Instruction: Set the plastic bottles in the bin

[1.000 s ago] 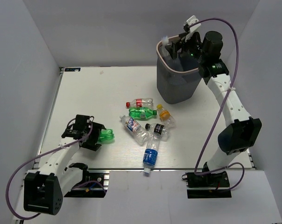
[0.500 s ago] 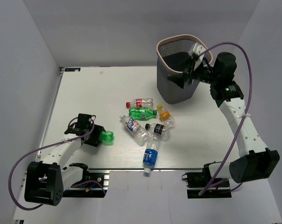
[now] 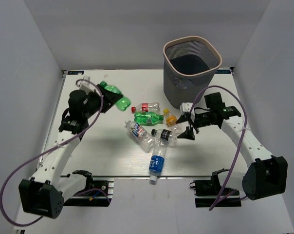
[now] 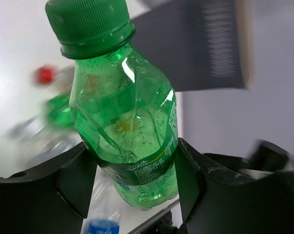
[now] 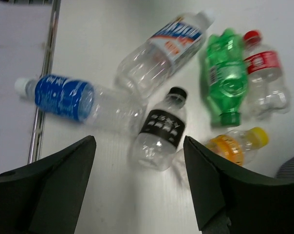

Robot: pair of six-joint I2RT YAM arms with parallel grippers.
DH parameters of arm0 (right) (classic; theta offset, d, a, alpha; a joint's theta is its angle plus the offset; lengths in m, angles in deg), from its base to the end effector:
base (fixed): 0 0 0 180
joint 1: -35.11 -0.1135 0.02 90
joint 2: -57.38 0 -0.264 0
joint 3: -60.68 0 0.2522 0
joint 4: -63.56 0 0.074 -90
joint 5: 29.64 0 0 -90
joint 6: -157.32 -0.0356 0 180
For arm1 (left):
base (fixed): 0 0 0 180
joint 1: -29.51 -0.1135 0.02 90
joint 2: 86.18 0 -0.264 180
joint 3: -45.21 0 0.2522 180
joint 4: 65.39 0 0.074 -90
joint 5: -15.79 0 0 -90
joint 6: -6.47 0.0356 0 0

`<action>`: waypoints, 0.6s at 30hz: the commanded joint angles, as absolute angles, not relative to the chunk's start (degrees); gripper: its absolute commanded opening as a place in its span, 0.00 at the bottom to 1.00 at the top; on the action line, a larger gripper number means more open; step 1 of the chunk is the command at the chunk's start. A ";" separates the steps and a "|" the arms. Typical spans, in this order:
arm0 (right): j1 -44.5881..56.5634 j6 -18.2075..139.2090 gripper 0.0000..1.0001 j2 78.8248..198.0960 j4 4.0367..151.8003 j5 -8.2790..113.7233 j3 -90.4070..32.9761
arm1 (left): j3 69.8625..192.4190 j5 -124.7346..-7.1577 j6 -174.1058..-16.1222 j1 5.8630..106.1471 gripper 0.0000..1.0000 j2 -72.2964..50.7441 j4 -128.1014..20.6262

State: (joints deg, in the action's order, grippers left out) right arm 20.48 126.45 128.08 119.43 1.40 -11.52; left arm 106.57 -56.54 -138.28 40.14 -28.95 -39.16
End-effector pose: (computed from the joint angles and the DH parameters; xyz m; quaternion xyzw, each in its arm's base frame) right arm 0.2232 0.0898 0.2942 -0.6178 0.5726 0.3328 0.4239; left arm 0.2227 -0.0528 0.3130 -0.2284 0.7919 -0.4053 0.3956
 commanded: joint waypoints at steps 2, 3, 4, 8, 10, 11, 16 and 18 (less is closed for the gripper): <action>18.68 141.58 0.74 125.68 127.77 4.98 -5.84 | 113.27 -42.50 -131.79 43.56 0.13 -20.28 -59.43; 18.33 142.10 0.73 125.58 126.90 5.51 -5.03 | 116.94 -41.35 -131.79 44.44 0.13 -18.00 -61.72; 17.98 142.11 0.73 125.50 126.63 6.74 -4.50 | 119.42 -39.86 -130.83 45.49 0.13 -15.54 -66.53; 16.75 141.32 0.66 125.67 126.28 8.94 -2.22 | 136.46 -37.82 -125.29 54.17 0.13 -2.27 -65.35; 16.31 140.45 0.64 125.67 125.93 9.30 -1.25 | 146.13 -40.44 -121.70 56.56 0.15 4.68 -62.99; 16.13 139.92 0.64 125.50 125.40 9.39 -0.98 | 149.12 -41.33 -120.81 58.32 0.16 6.78 -62.36; 15.69 137.28 0.62 123.21 122.24 11.32 1.92 | 168.19 -46.85 -117.82 61.06 0.20 18.21 -59.47; 15.60 137.02 0.62 122.86 121.54 11.85 2.70 | 174.44 -48.19 -117.81 62.63 0.23 22.87 -59.46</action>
State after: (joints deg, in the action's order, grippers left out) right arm 16.02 137.90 124.36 123.67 11.06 1.95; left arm 167.59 -44.73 -120.75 61.82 20.84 -59.69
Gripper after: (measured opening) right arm 0.623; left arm 0.689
